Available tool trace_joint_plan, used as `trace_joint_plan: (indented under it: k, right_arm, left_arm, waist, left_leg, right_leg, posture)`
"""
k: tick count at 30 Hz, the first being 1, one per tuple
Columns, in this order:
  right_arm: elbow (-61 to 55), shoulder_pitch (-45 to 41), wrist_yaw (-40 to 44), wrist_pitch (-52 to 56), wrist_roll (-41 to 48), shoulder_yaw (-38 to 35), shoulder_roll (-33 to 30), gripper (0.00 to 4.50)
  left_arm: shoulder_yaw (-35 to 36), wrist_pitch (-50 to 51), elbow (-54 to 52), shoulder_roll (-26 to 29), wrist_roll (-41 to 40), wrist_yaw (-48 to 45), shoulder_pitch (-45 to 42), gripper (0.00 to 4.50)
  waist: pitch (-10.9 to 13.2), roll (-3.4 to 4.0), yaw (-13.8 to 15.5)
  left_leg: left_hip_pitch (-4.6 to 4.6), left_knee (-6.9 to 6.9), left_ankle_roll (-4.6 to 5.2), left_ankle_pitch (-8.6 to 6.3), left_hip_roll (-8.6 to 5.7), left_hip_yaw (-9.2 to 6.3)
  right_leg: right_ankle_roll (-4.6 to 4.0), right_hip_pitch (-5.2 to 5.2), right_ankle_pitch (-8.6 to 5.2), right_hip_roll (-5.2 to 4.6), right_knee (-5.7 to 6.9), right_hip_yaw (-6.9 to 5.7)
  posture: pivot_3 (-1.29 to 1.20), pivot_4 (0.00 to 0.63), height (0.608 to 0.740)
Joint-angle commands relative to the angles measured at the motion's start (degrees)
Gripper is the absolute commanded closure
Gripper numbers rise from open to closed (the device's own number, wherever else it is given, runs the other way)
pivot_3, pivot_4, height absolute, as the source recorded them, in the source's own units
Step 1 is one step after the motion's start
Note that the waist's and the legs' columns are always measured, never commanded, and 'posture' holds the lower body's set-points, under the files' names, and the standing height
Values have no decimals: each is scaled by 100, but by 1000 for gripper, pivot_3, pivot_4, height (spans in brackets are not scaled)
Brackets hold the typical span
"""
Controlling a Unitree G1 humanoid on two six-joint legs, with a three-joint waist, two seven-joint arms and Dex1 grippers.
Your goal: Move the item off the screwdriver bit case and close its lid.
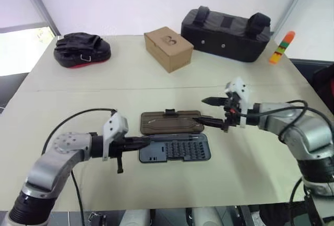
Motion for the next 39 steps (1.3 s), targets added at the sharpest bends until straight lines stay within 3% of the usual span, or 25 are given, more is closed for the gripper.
trace_joint_plan:
  k: [1,13,21,32,35,39]
  right_arm:
    - [294,-313,156,-359,-379,193,147,0]
    - [1253,-749,412,-941,-1516,854,536,0]
    - [2564,-1462,83,-695,-2335,1136,918,0]
    - [2776,-1407,897,-1185,-3061,1694,635,0]
    - [2768,-1378,956,-1195,-3121,1708,692,1313]
    - [2856,-1328,969,-1251,-3195,1696,766,3650]
  left_arm:
    - [-208,-298,-129,149,250,28,20,4455]
    - [-1268,-605,135,477,1177,64,41,4455]
    - [-1380,-943,411,485,1404,155,151,4455]
    - [-1294,-1030,476,318,1367,412,299,4455]
    - [-1292,-1044,498,292,1364,448,322,4500]
    - [-1287,-1044,515,273,1355,486,341,4500]
  waist:
    - [0,0,-19]
    - [0,3,-23]
    - [-4,9,-35]
    - [-7,16,-32]
    - [-10,18,-40]
    - [-14,20,-34]
  left_leg:
    - [1,0,0,0,-1,1]
    - [1,-3,0,0,-1,1]
    - [15,-6,0,0,-2,2]
    - [60,-19,2,-2,-3,3]
    - [65,-19,2,-2,-2,3]
    - [69,-17,1,-1,-2,2]
  right_leg:
    - [0,1,0,-1,-1,0]
    - [0,-2,1,-1,-1,0]
    - [-2,7,1,-2,0,0]
    - [-2,51,1,-2,-10,-1]
    - [-1,55,1,-1,-9,0]
    - [-1,59,1,-1,-7,0]
  posture:
    - [0,150,740]
    - [0,150,740]
    - [0,150,740]
    - [0,150,740]
    - [0,150,740]
    - [0,150,740]
